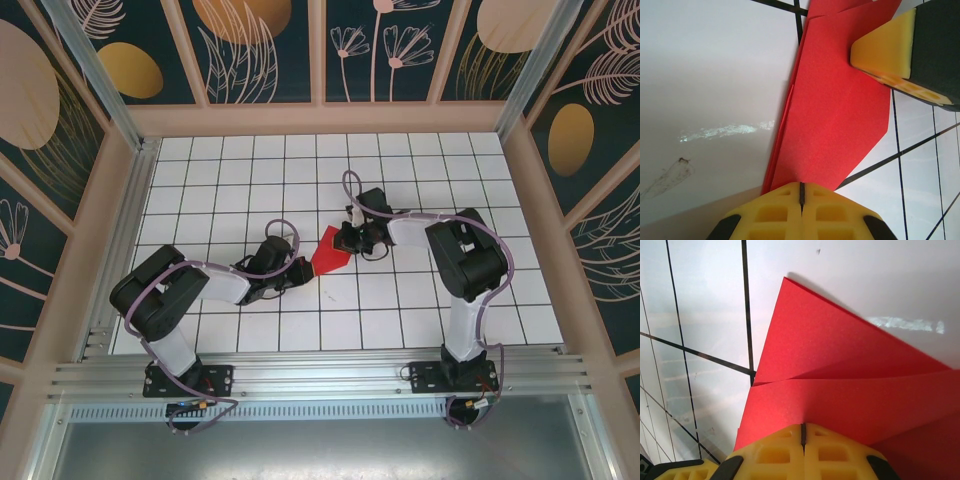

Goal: Fold a paper plane with a square sheet of paper (pick it up from the middle)
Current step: Fourth fold the wing at the center of the table.

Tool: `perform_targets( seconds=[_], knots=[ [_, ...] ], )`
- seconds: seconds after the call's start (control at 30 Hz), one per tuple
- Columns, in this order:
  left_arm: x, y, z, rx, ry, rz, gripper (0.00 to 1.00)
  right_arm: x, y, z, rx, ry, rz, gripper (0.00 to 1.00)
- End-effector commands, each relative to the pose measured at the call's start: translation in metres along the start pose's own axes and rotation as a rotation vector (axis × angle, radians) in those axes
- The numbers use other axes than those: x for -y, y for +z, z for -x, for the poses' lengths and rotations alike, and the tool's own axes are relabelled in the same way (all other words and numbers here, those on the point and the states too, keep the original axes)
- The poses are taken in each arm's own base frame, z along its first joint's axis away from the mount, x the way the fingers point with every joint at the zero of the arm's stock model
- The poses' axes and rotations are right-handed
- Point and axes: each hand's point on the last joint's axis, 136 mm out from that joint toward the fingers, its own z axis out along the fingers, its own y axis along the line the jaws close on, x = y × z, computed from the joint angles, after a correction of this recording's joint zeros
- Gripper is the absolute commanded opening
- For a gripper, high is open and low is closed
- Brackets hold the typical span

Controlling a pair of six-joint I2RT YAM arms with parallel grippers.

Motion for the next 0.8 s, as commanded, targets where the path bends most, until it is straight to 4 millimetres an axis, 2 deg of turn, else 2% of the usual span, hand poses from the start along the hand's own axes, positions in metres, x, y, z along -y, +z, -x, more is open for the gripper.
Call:
perform_targets(
  seconds=[0.0,0.33,0.47,0.57,0.67,0.77],
  knots=[
    [-0.066,-0.004,-0.058,-0.186,-0.064,0.216,0.0,0.03,-0.001,0.021,0.049,0.007,-0.103,0.01],
    [-0.065,-0.005,-0.06,-0.198,-0.055,0.207,0.0,0.066,-0.018,0.061,0.129,0.066,-0.119,0.02],
    [-0.063,-0.005,-0.059,-0.195,-0.053,0.203,0.0,0.065,-0.028,0.072,0.158,0.061,-0.121,0.01],
    [-0.06,-0.004,-0.056,-0.189,-0.049,0.195,0.0,0.056,-0.043,0.082,0.197,0.045,-0.109,0.02],
    [-0.05,-0.003,-0.05,-0.18,-0.041,0.168,0.0,0.036,-0.066,0.09,0.253,0.014,-0.083,0.02],
    [-0.032,-0.004,-0.037,-0.152,-0.028,0.121,0.0,0.02,-0.085,0.083,0.291,-0.007,-0.059,0.05]
  ],
)
